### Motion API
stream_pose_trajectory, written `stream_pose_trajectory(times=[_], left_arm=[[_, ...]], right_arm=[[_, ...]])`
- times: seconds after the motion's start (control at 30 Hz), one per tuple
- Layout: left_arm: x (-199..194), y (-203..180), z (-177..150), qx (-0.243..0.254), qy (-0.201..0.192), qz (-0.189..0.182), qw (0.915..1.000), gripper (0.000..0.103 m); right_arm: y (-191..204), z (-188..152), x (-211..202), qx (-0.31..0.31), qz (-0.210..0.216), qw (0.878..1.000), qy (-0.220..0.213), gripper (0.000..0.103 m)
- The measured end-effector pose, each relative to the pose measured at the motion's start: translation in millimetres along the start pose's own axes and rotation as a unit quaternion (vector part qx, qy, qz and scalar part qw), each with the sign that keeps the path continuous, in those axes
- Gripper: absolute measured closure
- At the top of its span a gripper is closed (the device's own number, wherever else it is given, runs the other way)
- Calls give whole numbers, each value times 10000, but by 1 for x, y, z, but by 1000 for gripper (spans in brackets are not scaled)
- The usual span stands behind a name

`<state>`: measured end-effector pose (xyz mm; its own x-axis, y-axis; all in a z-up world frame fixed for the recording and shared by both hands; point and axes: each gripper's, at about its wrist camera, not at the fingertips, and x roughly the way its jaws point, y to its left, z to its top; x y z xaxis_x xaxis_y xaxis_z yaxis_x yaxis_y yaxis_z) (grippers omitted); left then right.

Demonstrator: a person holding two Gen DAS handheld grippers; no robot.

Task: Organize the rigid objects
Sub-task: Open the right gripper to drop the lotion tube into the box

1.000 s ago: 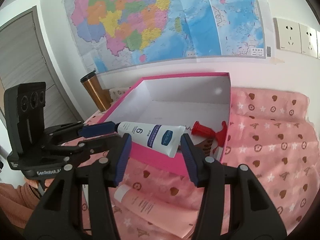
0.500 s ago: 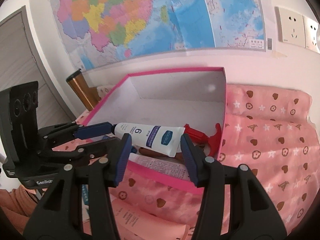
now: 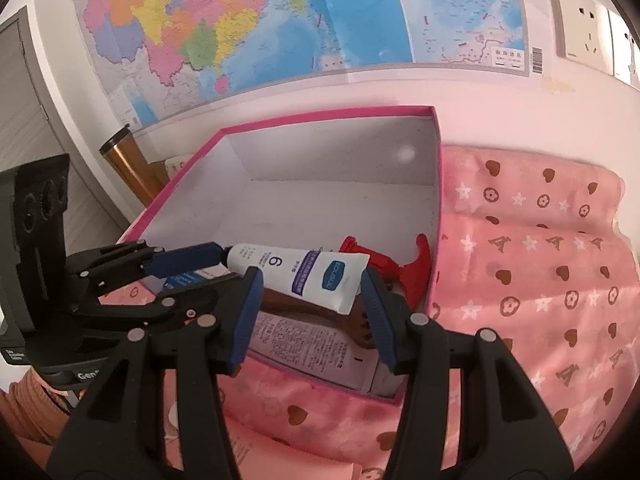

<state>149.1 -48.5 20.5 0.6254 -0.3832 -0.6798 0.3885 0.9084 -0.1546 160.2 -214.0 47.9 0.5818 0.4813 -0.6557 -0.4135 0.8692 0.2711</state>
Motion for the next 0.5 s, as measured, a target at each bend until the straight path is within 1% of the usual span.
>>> stream_pose_trajectory(times=[0.13,0.23,0.3,0.37,0.4,0.5], left_arm=[[3,0,0,-1,43,39,10000,63],[-3,1,-3,19,-18,45,10000,63],[-12,3,-7,21,-120,7,9999,63],[-20,2,-9,61,-201,54,9998,63],[-26,1,-13,99,-269,76,9996,61],[-40,1,-18,121,-412,58,9991,60]], right_arm=[[1,0,-1,15,-14,10000,-67,49],[1,-2,-7,12,-22,9999,-138,49],[0,-5,-11,38,-4,9998,-183,49],[-2,-9,-16,93,38,9997,-219,49],[-3,-11,-18,128,65,9996,-239,49],[-6,-19,-24,214,136,9993,-277,49]])
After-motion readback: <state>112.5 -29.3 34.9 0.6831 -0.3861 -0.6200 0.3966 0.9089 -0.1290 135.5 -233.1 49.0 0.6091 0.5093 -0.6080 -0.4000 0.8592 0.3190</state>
